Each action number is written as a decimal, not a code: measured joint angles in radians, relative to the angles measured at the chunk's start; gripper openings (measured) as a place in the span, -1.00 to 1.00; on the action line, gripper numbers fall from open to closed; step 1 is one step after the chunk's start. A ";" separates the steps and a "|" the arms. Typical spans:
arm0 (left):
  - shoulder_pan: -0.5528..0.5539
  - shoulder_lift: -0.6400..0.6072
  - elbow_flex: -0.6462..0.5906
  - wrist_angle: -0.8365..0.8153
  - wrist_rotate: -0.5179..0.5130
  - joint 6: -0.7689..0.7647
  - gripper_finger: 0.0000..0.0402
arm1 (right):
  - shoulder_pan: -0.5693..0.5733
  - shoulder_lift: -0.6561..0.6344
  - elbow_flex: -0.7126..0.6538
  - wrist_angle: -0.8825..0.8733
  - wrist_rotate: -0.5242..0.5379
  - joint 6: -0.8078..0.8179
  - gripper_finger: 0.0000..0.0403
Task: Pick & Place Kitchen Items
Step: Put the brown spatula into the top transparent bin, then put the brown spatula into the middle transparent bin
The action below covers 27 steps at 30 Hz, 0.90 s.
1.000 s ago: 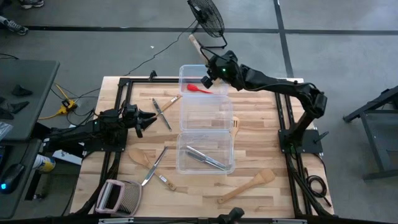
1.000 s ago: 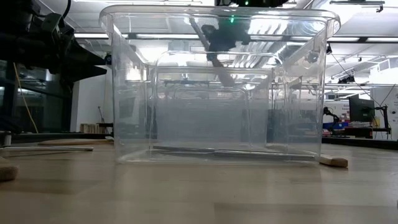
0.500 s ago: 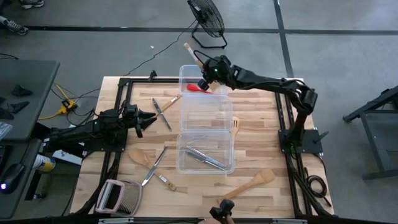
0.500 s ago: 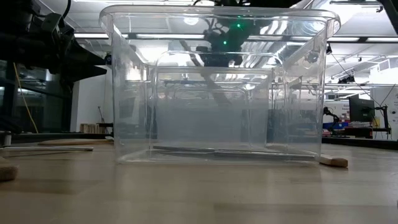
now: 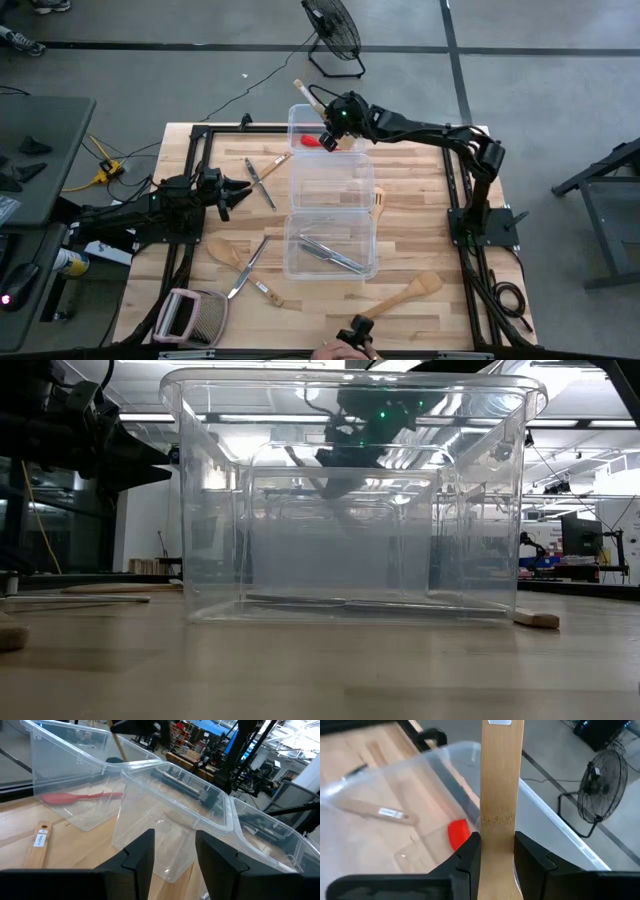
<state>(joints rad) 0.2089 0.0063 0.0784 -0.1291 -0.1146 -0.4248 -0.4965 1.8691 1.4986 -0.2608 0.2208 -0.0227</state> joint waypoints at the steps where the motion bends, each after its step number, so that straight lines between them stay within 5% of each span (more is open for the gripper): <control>1: 0.000 0.000 0.000 0.000 0.000 0.000 -0.29 | -0.002 0.002 0.000 -0.006 -0.007 0.000 -0.57; 9: 0.000 0.000 0.000 0.000 0.000 0.000 -0.29 | -0.008 0.024 -0.001 -0.011 -0.019 0.003 -0.56; 19: 0.000 0.000 0.000 0.000 0.000 0.000 -0.29 | -0.008 0.022 0.000 -0.034 -0.019 0.000 -0.24; 27: 0.000 0.000 0.000 0.000 0.000 0.000 -0.29 | -0.008 0.018 0.000 -0.037 -0.019 0.004 -0.21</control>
<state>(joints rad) 0.2091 0.0062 0.0783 -0.1291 -0.1146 -0.4248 -0.5041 1.8870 1.4986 -0.2982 0.2018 -0.0192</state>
